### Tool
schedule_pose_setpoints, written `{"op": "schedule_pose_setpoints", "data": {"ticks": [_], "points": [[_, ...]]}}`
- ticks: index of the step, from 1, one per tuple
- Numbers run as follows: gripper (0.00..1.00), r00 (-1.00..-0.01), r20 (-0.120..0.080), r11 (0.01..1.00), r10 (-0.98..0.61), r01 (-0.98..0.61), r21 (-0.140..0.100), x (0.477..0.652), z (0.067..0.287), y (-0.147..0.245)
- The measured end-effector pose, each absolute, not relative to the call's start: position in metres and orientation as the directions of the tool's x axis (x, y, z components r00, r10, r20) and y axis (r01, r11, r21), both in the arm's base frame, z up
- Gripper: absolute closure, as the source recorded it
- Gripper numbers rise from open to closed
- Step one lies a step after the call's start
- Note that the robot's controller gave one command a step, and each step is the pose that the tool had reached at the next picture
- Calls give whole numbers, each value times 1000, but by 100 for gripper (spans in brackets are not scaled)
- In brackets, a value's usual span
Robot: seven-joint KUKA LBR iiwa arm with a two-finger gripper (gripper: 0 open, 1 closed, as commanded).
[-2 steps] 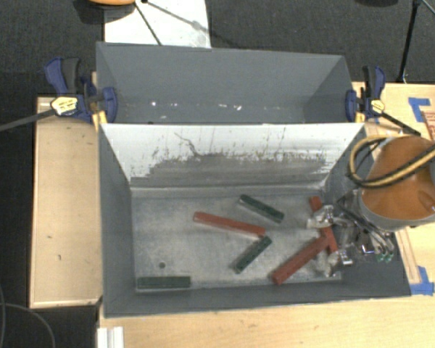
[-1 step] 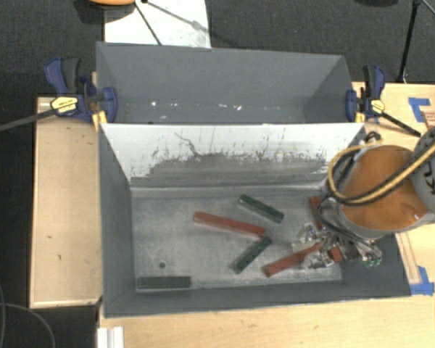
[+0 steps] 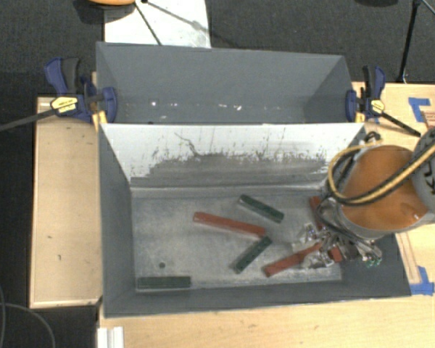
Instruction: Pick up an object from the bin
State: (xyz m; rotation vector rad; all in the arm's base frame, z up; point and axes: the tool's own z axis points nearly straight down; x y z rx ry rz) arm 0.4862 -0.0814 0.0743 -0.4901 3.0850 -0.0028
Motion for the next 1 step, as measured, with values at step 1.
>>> {"op": "schedule_pose_setpoints", "data": {"ticks": [1], "points": [[100, -963, -8, 963, -270, -270, -4, 491, 263, -105]]}}
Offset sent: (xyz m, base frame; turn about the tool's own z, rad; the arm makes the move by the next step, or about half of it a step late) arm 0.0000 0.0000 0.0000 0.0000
